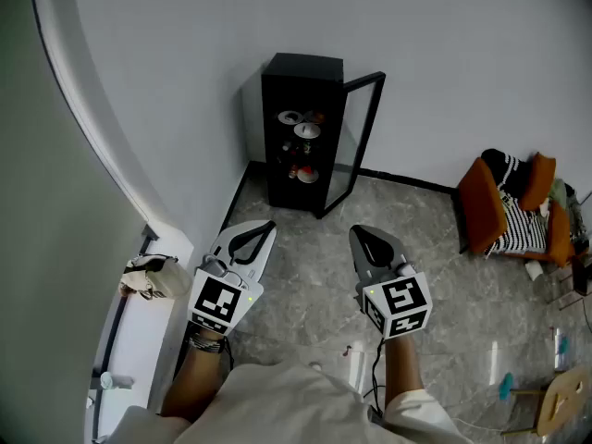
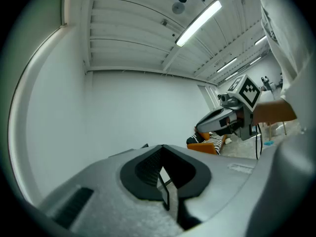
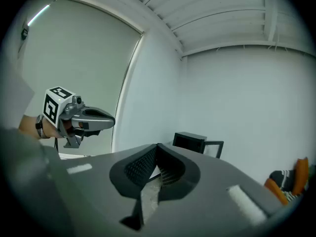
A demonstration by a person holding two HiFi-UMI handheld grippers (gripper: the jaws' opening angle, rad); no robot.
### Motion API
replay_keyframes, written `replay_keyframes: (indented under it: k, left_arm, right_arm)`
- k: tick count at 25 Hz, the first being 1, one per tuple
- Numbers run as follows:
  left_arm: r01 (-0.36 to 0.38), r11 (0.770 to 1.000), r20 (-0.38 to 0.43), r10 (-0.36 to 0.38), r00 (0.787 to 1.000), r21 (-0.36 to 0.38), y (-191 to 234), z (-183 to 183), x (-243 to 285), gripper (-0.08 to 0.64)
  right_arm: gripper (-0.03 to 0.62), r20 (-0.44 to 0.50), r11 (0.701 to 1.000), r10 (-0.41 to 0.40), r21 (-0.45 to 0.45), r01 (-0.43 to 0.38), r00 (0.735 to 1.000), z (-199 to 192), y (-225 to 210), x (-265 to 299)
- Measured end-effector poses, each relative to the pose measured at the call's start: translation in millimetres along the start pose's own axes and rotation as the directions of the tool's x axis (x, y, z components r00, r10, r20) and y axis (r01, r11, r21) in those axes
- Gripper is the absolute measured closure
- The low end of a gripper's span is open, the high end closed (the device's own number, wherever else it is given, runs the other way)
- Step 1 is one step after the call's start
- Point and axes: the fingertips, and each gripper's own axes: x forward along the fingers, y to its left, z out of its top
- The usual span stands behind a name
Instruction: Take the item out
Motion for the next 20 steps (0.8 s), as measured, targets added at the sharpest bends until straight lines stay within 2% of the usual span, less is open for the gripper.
replay_keyframes:
  k: [8,13,20]
  left_arm:
    - [0.002,1.0,-0.007,-0.002,1.0,-0.005,-2,-4,4,0.557]
    - [0.01,1.0,-0.011,-0.01,1.0,-0.008,-11,-4,11,0.557]
    - [0.012,1.0,-0.027,-0.013,1.0,-0.024,-24,-9,24,0.557]
  right_arm:
    - [0.585,-0.013,1.0,-0.015,-0.022,0.015,1.0,-7,-4,-1]
    - [0.584,0.009,0.999,-0.033,0.032,0.033,0.999,-9,-18,-6]
    - [0.584,0.004,0.997,-0.019,0.077,0.019,1.0,-21,-33,-12]
